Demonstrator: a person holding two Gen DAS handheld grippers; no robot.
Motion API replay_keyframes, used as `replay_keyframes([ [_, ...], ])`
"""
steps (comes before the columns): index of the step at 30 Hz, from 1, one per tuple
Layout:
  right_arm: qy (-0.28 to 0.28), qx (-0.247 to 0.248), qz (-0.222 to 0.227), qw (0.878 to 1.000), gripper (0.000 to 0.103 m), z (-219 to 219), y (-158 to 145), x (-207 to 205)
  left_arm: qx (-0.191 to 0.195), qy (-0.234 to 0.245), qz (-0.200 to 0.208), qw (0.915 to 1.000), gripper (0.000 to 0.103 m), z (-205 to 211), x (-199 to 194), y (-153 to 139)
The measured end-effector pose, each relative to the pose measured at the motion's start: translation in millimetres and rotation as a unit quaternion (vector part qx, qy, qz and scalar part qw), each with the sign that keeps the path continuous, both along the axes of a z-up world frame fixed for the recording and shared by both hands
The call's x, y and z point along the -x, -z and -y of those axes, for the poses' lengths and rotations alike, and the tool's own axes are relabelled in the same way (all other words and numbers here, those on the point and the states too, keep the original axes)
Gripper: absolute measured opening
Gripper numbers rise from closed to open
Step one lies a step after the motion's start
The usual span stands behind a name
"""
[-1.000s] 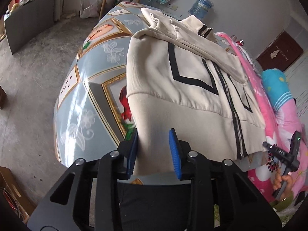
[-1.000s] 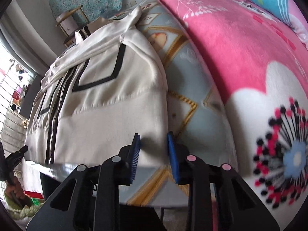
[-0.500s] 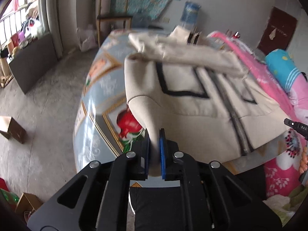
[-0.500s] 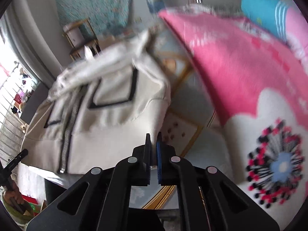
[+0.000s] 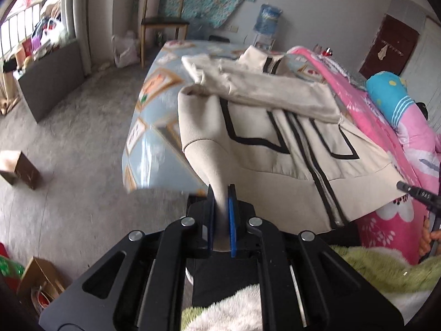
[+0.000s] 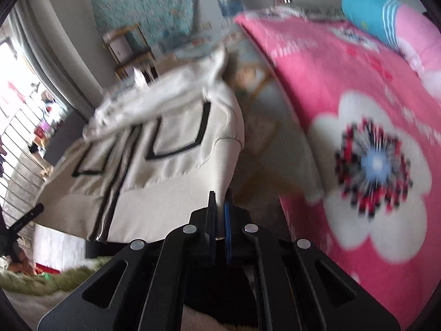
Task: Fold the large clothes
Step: 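Lift the hem with both grippers and fold it up over the jacket body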
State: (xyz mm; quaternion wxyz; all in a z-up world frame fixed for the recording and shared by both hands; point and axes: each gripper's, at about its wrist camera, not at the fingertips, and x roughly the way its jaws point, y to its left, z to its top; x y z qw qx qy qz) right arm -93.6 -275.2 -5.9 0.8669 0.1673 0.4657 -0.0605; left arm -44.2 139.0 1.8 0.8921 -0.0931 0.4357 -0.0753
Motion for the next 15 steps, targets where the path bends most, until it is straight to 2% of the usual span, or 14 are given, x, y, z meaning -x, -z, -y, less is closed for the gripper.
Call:
replay_keyframes([
  [2,0.000,-0.006,0.000,1.000,0.005,0.3,5.2,-8.4,0.005,-0.004,-0.009,0.9999,0.008,-1.5,-6.5,8.5],
  [5,-0.012,0.006,0.038,0.999,0.005,6.3,-11.9,-39.5,0.013,0.000,0.004,0.9999,0.008,-4.4,-30.2,1.9],
  [8,-0.021,0.016,0.078,0.997,0.005,13.3,-34.2,-83.1,0.019,-0.001,0.028,0.9994,0.008,-11.4,-74.5,-16.3],
  [11,-0.012,-0.014,0.095,0.995,0.005,26.6,-39.5,-138.6,0.027,-0.015,0.030,0.9991,0.010,-14.8,-117.8,-20.7],
  [13,-0.013,-0.019,0.072,0.997,0.006,30.0,-25.5,-181.3,0.006,-0.021,0.029,0.9993,0.020,-12.3,-150.1,-15.1],
  [14,-0.008,-0.027,0.053,0.998,0.009,34.0,-10.6,-203.4,-0.017,-0.034,0.030,0.9988,0.024,-11.9,-167.2,-7.7],
  [15,-0.005,-0.033,0.038,0.999,0.020,33.8,0.1,-213.0,-0.033,-0.047,0.031,0.9979,0.034,-12.6,-173.8,-2.6],
])
